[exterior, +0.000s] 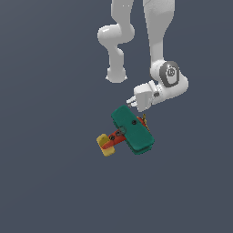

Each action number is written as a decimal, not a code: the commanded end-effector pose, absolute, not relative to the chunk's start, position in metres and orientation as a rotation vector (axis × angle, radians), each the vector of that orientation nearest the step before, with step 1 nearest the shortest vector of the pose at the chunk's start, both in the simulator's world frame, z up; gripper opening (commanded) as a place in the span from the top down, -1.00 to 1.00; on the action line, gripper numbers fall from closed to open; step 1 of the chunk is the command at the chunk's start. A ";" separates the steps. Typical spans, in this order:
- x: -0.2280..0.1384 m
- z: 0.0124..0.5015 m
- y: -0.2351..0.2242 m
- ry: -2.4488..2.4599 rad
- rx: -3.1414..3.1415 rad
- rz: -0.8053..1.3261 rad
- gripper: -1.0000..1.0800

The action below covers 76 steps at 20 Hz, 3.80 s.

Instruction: Pick up the object and move it to a goal position.

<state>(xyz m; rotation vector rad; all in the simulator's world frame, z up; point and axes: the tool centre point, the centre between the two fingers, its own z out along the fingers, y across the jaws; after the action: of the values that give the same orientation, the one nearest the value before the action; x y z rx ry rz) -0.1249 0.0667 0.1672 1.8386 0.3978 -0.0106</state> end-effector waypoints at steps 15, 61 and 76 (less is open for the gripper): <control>-0.124 0.152 0.061 0.411 1.761 0.030 -0.23; -0.114 0.151 0.029 0.434 1.703 0.081 1.00; -0.104 0.247 -0.032 0.434 1.704 0.079 1.00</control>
<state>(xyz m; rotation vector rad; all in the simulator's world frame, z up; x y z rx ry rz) -0.1065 -0.0226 0.2303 1.7033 0.4390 0.0744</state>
